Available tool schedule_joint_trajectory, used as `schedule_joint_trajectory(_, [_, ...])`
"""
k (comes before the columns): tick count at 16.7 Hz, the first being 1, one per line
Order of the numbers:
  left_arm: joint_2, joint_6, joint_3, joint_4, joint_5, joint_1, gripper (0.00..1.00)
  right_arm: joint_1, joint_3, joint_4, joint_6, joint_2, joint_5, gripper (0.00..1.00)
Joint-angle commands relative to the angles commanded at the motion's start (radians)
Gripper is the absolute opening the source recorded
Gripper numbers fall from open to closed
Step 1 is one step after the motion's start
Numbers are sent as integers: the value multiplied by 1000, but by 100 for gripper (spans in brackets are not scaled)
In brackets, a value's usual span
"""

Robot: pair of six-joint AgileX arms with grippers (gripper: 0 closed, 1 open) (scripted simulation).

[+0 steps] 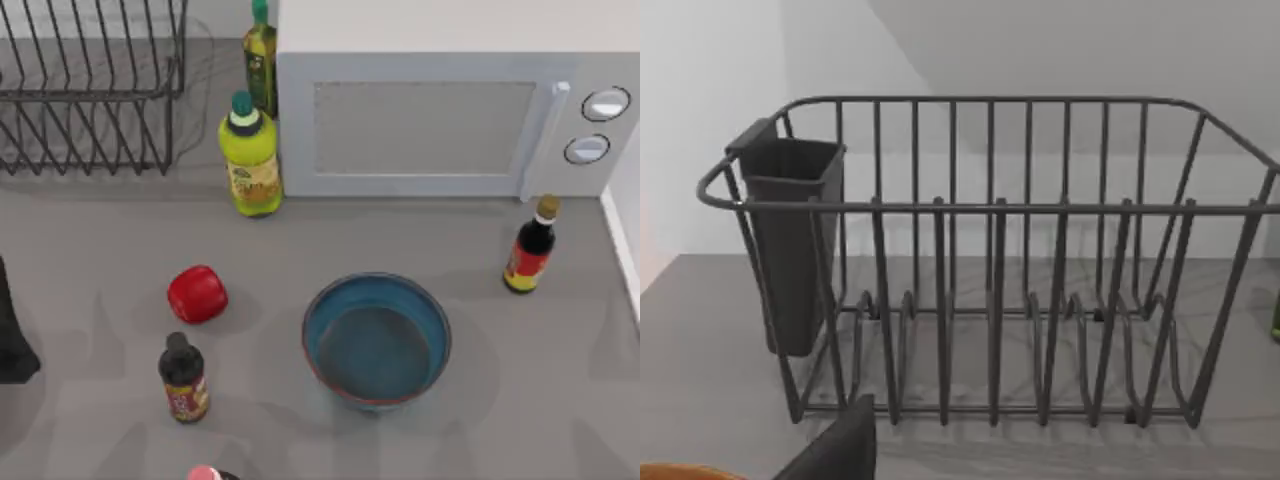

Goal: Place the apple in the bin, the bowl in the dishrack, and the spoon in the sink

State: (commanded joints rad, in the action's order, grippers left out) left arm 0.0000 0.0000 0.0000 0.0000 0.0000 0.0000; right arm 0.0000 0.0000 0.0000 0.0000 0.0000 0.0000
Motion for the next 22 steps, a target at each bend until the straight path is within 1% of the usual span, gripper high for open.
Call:
schedule_joint_trajectory(3, [10,4,9,-8,1,-3,100,0,0,0,0,0,0,100])
schedule_joint_trajectory(5, [62,25,58,-52,2,-19,100,0,0,0,0,0,0,100])
schedule_joint_trajectory(9, [295,105,265,-223,6,-75,100,0,0,0,0,0,0,100])
schedule_joint_trajectory(12, [580,180,485,-385,8,-129,100,0,0,0,0,0,0,100])
schedule_joint_trajectory(19, [1388,362,1047,-787,24,-268,100,0,0,0,0,0,0,100])
schedule_joint_trajectory(22, [1681,433,1267,-937,36,-324,100,0,0,0,0,0,0,100])
